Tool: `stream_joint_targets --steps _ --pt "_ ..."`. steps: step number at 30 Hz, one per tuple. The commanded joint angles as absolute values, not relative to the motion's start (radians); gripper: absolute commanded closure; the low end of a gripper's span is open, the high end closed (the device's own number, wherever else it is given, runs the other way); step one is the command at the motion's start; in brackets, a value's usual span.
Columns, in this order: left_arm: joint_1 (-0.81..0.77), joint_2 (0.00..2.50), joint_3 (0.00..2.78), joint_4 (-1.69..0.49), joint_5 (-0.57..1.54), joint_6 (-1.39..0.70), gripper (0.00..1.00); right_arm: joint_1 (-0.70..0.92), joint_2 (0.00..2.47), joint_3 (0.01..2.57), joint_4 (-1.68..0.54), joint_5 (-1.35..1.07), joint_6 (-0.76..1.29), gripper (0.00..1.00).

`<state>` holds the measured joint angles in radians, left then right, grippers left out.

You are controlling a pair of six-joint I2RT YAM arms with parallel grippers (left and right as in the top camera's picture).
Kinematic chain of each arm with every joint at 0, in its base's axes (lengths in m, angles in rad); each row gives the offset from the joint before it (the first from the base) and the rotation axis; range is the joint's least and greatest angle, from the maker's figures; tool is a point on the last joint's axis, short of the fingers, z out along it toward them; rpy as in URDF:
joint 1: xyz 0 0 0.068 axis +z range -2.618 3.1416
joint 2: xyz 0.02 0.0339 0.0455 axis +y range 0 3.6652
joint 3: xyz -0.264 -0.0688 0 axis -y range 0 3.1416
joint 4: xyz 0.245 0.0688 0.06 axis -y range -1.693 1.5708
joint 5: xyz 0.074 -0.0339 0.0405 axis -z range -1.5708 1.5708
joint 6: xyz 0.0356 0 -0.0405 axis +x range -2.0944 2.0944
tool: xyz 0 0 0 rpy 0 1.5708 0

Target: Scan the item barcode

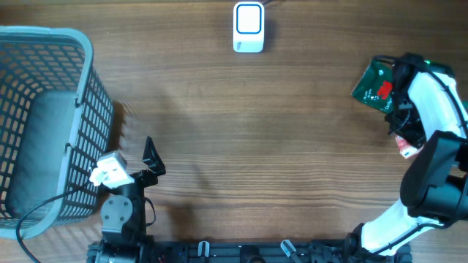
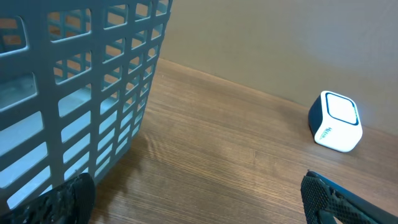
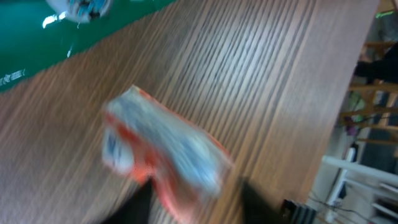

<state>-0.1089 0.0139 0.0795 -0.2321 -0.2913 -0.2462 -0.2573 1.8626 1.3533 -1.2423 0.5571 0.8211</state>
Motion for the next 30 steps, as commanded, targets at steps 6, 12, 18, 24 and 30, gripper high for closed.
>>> stream_joint_targets --steps 6,12,18,24,30 --pt "-0.102 0.007 0.076 -0.231 -0.304 -0.251 0.00 -0.171 1.731 1.560 -1.204 0.181 0.538 0.00" --pt "-0.102 0.007 0.076 -0.230 -0.304 -0.251 0.00 -0.074 1.390 1.646 -1.221 0.054 0.523 0.00" --pt "-0.102 0.006 0.076 -0.230 -0.304 -0.251 0.00 -0.073 0.973 1.647 -1.384 0.043 0.524 0.00" --pt "-0.102 0.007 0.076 -0.230 -0.304 -0.251 0.00 -0.073 0.657 1.647 -1.414 0.043 0.524 0.00" --pt "-0.102 0.007 0.076 -0.231 -0.304 -0.251 0.00 -0.073 0.596 1.629 -1.509 0.075 0.524 0.00"
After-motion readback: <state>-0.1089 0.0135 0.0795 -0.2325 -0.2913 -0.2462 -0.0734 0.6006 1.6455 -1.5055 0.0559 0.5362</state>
